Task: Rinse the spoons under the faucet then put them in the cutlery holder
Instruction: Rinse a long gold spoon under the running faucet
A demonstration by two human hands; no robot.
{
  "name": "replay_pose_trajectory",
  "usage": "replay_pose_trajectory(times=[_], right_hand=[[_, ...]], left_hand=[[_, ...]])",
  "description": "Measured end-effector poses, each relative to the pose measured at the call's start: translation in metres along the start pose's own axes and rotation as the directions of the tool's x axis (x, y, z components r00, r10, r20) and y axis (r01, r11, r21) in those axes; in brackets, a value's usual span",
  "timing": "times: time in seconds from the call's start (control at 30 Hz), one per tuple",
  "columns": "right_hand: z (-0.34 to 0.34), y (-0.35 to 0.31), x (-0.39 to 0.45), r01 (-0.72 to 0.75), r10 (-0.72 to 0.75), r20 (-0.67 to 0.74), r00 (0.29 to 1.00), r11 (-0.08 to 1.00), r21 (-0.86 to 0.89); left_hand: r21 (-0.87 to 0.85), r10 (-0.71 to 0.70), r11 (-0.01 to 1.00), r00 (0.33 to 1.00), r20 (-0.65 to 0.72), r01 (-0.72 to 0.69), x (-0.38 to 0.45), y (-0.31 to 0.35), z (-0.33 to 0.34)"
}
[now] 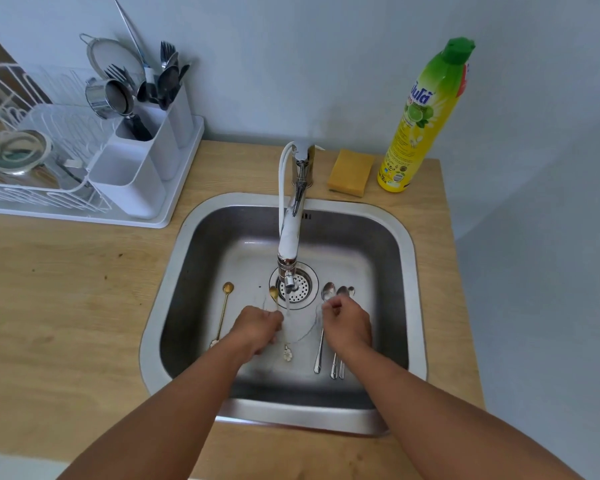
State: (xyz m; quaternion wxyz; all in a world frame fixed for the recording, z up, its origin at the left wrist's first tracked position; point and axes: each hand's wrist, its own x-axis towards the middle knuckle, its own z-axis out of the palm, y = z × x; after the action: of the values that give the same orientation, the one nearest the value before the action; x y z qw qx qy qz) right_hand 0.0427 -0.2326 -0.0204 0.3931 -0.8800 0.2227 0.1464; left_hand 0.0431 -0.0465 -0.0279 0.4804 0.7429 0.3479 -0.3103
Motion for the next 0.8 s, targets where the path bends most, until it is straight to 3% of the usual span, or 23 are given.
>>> replay_pose_trajectory(times=[0.1, 0.2, 0.33, 0.47, 0.6, 0.8], right_hand=[[0.004, -0.014, -0.002, 0.015, -0.058, 0.250, 0.966, 0.985, 0.170], [0.005, -0.023, -0.003, -0.161, 0.023, 0.432, 0.902, 0.945, 0.284], [0.003, -0.025, 0.000, -0.226, 0.088, 0.463, 0.882, 0.941, 0.252], [0.004, -0.027, 0.000, -0.183, 0.060, 0.472, 0.880, 0.958, 0.220], [0.002, -0.027, 0.001, -0.057, -0.021, 0.467, 0.884, 0.987, 0.153], [0.002, -0.025, 0.001, 0.025, -0.096, 0.517, 0.851, 0.990, 0.142]], left_hand=[[-0.003, 0.062, 0.998, 0.997, 0.055, -0.062, -0.013, 0.004, 0.010], [0.045, 0.105, 0.993, 0.993, 0.062, -0.108, -0.023, 0.006, 0.017], [0.110, 0.143, 0.983, 0.989, 0.039, -0.146, -0.028, 0.004, 0.019], [0.104, 0.155, 0.982, 0.986, 0.056, -0.160, -0.031, 0.001, 0.019], [0.027, 0.136, 0.990, 0.988, 0.076, -0.139, -0.032, 0.002, 0.010], [-0.174, 0.219, 0.958, 0.974, -0.064, -0.227, -0.029, 0.008, 0.005]])
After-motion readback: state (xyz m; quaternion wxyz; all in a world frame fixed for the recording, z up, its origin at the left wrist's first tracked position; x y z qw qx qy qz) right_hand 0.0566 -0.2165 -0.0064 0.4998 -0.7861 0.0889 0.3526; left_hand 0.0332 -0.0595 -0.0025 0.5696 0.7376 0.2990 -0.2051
